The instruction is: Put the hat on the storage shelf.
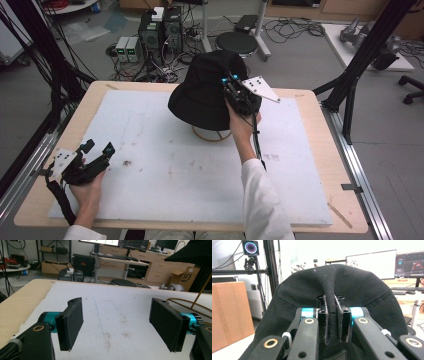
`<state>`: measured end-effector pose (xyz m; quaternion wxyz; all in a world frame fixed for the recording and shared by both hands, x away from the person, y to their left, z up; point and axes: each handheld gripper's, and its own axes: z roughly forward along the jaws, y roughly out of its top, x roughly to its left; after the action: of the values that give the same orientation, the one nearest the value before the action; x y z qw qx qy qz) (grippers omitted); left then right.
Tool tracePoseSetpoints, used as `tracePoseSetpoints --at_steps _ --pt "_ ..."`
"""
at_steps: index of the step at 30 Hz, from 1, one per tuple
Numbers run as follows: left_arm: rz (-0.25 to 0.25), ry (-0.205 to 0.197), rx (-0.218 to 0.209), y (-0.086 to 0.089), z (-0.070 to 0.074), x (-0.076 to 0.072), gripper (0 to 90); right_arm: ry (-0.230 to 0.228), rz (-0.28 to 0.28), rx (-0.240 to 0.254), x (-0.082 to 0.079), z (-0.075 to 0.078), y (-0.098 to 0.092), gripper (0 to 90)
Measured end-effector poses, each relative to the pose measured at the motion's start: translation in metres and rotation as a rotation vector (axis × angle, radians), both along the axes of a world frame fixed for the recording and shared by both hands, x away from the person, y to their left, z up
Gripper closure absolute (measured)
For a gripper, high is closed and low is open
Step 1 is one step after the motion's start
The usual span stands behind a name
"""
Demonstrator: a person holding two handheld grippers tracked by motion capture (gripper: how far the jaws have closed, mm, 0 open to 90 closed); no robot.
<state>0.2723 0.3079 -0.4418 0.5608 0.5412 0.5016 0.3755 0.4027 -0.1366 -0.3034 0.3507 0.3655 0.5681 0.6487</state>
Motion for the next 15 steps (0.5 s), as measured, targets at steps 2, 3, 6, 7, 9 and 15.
tracePoseSetpoints --at_steps 2,3,6,7,9,15 --pt "-0.001 0.000 -0.001 0.0002 0.0001 -0.0001 27.4 0.002 0.002 0.006 -0.0001 -0.0003 0.0003 82.7" --pt "-0.001 -0.001 -0.003 0.0001 0.0001 -0.0002 27.4 0.005 0.002 0.012 -0.0003 -0.0005 0.0005 81.8" --pt "-0.002 -0.005 -0.003 -0.0001 0.0002 -0.0003 27.4 -0.005 0.015 0.018 -0.0016 -0.0001 0.0015 74.9" --pt "-0.003 -0.005 -0.003 -0.0001 0.0001 -0.0002 27.4 -0.012 0.014 0.014 -0.0022 0.0003 0.0019 74.2" --pt "-0.005 -0.006 -0.003 -0.0003 0.0000 0.0001 27.4 -0.029 0.011 0.005 -0.0042 0.0020 0.0018 73.7" --pt "-0.007 -0.007 -0.005 -0.0010 0.0002 -0.0002 27.4 -0.054 0.008 0.011 -0.0094 0.0072 -0.0024 70.0"
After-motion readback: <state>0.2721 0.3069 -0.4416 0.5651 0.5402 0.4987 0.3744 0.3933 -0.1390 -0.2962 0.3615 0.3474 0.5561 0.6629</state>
